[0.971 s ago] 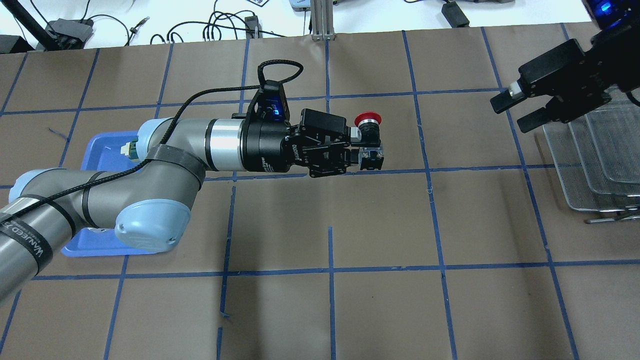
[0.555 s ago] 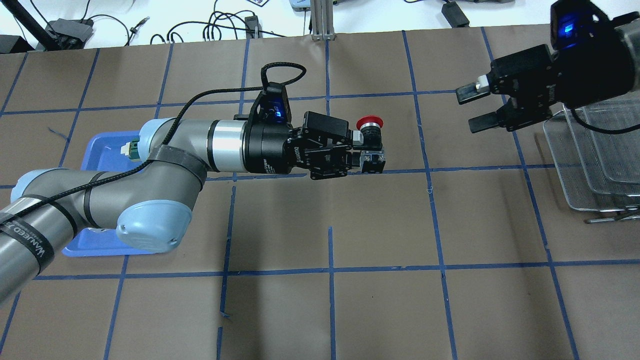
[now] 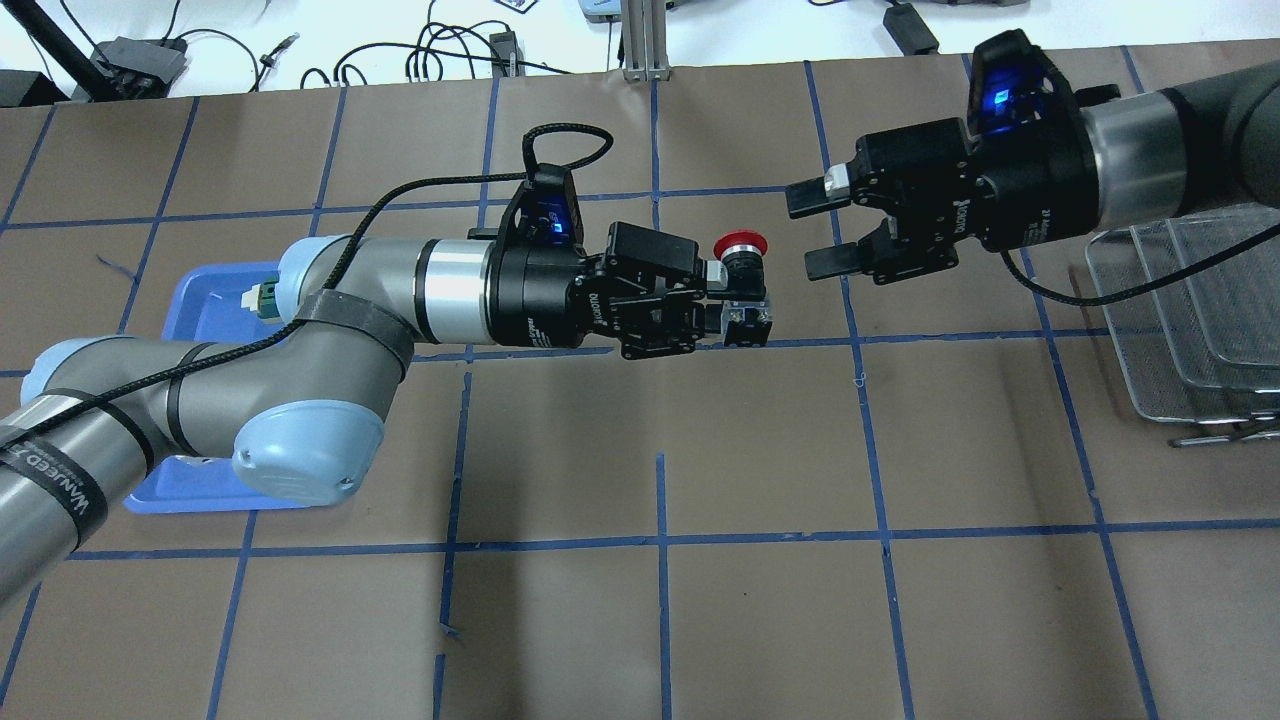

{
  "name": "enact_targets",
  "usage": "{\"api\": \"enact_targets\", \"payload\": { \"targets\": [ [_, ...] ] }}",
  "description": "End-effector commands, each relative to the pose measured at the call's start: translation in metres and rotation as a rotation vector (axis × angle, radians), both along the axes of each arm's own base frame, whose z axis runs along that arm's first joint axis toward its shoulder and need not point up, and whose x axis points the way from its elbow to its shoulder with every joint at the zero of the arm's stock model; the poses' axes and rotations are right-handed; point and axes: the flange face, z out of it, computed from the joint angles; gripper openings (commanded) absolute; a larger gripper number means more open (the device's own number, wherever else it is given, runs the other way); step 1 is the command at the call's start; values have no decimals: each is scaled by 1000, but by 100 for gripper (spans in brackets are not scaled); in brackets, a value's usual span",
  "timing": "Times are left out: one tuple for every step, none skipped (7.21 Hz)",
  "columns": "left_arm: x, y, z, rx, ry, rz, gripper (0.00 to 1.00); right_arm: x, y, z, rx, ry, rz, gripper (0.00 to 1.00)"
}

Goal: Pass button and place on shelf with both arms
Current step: 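Carry the button toward the table center with the left gripper while the right gripper approaches, then align the right gripper around the red button cap held by the left gripper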

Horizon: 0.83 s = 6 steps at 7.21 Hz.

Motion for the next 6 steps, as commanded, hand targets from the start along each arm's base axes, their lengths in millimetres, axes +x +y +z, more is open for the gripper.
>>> {"api": "enact_targets", "payload": {
  "targets": [
    [0,0,0,0,1,0,0,4,-1,-20,-32,-3,7,100],
    [0,0,1,-1,1,0,0,6,2,-27,-23,-24,-11,100],
    [-1,1,1,-1,1,-1,0,6,-3,-21,-48,-74,-60,99],
    [-1,1,1,2,1,-1,0,7,-4,-21,-51,-78,-63,89],
    [-1,1,1,2,1,-1,0,8,-4,-21,-56,-80,-65,85],
    [-1,1,1,0,1,-1,0,9,-7,-20,-69,-102,-81,82]
  ]
}}
